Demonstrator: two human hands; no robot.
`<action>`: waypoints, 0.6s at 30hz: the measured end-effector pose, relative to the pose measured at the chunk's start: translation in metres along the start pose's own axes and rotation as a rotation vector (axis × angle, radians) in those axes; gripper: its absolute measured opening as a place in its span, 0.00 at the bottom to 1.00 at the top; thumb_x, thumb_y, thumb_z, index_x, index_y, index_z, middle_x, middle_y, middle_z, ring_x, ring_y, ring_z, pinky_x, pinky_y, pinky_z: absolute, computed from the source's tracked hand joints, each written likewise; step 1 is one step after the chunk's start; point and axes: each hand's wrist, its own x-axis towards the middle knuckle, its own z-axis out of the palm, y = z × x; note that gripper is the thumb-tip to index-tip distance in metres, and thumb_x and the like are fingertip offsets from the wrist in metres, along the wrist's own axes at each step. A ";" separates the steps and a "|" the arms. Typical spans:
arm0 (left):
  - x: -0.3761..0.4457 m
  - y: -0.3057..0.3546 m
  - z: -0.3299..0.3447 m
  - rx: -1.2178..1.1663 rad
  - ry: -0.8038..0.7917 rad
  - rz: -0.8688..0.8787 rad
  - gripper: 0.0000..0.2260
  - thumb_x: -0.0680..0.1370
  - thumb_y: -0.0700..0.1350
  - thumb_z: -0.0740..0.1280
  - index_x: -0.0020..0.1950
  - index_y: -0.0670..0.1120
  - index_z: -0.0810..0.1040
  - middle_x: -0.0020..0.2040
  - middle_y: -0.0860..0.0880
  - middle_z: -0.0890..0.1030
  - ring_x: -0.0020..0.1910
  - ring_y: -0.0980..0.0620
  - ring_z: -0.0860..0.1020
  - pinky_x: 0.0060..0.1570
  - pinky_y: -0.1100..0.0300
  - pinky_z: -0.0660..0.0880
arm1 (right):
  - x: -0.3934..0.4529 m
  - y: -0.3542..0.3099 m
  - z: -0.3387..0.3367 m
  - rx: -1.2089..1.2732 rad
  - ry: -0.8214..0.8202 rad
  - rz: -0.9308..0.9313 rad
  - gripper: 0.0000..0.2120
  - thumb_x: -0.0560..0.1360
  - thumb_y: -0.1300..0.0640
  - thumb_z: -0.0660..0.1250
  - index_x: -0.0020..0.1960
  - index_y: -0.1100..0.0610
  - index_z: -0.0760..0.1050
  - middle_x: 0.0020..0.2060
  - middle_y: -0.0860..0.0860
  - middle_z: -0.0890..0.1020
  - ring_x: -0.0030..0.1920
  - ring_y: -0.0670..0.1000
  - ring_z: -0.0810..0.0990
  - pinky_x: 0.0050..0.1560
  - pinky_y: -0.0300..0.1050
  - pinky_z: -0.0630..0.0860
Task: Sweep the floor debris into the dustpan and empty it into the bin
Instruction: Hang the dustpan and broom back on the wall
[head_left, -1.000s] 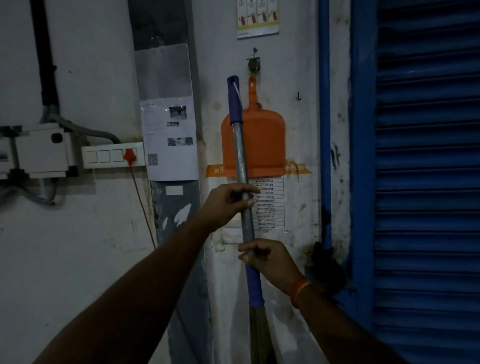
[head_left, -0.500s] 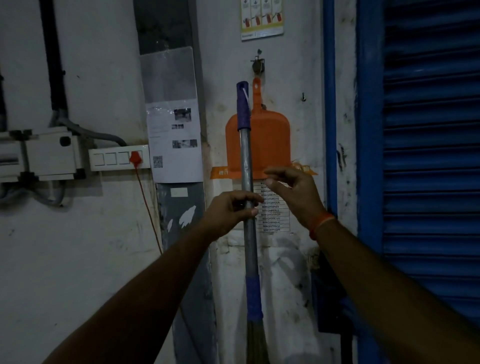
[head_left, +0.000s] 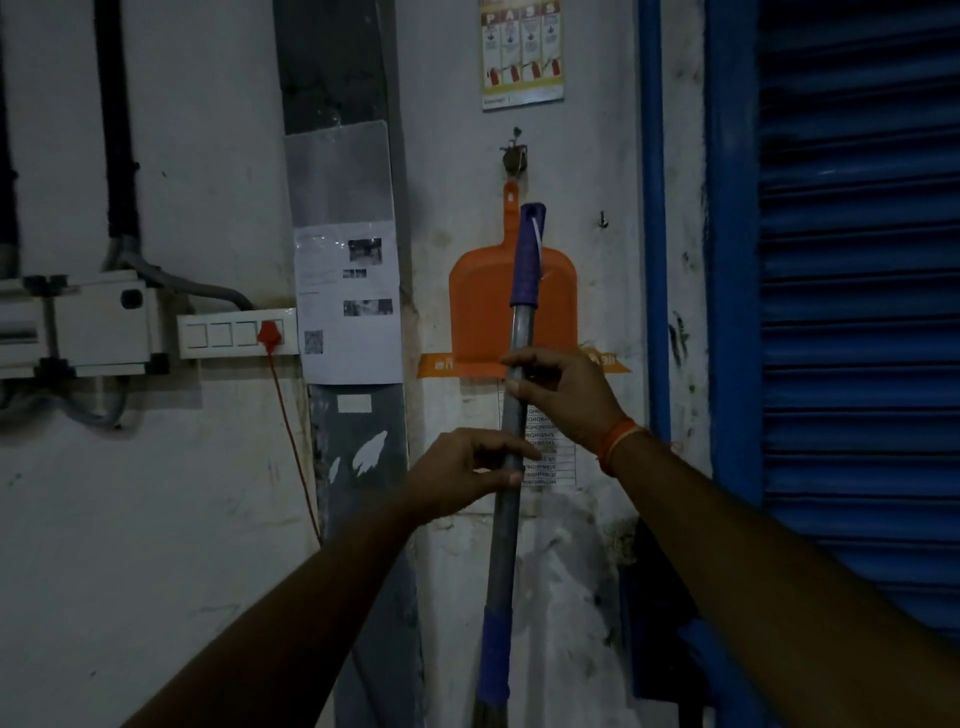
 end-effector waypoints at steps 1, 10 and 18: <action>0.000 0.002 -0.007 -0.077 0.013 -0.010 0.10 0.80 0.40 0.71 0.61 0.48 0.84 0.59 0.53 0.85 0.61 0.56 0.81 0.65 0.55 0.77 | -0.002 0.002 0.000 0.023 0.002 0.003 0.13 0.73 0.65 0.72 0.57 0.57 0.81 0.54 0.49 0.83 0.55 0.45 0.81 0.57 0.42 0.79; 0.036 0.037 -0.067 -0.251 0.268 0.018 0.16 0.81 0.43 0.70 0.69 0.51 0.79 0.61 0.51 0.84 0.59 0.47 0.82 0.60 0.50 0.81 | -0.030 0.019 0.007 0.111 -0.068 0.062 0.14 0.72 0.69 0.72 0.55 0.57 0.82 0.53 0.50 0.84 0.55 0.49 0.82 0.57 0.48 0.80; 0.063 0.039 -0.040 -0.246 0.291 0.096 0.15 0.80 0.35 0.70 0.67 0.44 0.80 0.63 0.44 0.82 0.59 0.48 0.83 0.55 0.56 0.81 | -0.042 0.030 0.007 0.123 -0.162 0.046 0.11 0.72 0.69 0.71 0.52 0.58 0.83 0.51 0.52 0.84 0.54 0.51 0.82 0.56 0.46 0.80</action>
